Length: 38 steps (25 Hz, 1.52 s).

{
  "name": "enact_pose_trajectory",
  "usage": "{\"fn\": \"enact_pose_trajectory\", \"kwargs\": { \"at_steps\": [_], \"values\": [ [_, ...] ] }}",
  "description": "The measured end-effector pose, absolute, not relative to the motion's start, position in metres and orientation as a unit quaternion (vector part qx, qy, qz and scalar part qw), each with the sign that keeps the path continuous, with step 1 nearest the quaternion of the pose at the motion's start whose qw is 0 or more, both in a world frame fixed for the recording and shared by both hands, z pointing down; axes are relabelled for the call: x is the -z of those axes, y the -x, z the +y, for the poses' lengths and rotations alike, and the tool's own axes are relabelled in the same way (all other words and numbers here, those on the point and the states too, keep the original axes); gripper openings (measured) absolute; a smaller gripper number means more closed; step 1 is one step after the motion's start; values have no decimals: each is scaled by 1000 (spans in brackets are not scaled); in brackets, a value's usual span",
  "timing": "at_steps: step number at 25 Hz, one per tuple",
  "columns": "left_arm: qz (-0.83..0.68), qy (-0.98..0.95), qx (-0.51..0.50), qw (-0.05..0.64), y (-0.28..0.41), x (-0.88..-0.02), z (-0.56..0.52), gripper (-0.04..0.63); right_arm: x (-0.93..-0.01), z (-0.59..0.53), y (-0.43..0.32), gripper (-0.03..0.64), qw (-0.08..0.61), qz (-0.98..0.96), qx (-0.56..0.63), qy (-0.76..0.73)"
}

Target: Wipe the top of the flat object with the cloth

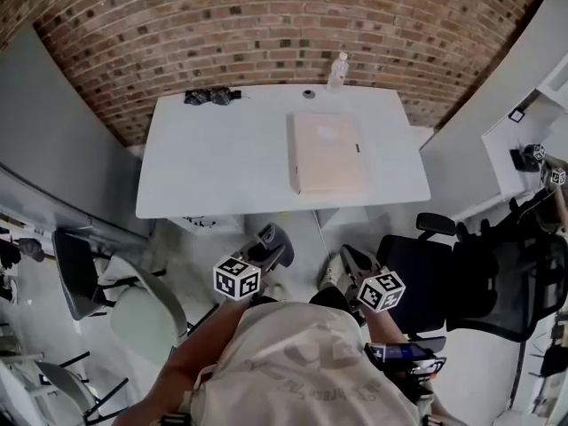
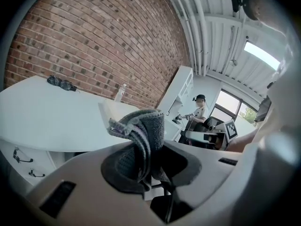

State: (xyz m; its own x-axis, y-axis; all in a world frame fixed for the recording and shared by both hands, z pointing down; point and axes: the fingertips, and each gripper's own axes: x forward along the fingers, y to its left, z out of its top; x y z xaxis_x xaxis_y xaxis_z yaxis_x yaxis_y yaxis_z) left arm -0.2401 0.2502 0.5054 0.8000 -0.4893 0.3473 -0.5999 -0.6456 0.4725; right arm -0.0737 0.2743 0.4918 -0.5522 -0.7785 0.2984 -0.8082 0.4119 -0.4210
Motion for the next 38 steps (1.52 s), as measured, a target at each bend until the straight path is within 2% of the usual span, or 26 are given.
{"fn": "enact_pose_trajectory", "kwargs": {
  "at_steps": [13,25,38],
  "values": [
    [-289,-899,-109,311,213,-513,226,101,-503,242,45,23,43,-820,-299,-486],
    [-326,-888,-115,303,178,-502,165,101,-498,151,25,23,34,-851,-295,-434],
    [-359,-877,-138,290,111,-490,99,101,-503,79,-24,22,51,-881,-272,-385]
  ]
}}
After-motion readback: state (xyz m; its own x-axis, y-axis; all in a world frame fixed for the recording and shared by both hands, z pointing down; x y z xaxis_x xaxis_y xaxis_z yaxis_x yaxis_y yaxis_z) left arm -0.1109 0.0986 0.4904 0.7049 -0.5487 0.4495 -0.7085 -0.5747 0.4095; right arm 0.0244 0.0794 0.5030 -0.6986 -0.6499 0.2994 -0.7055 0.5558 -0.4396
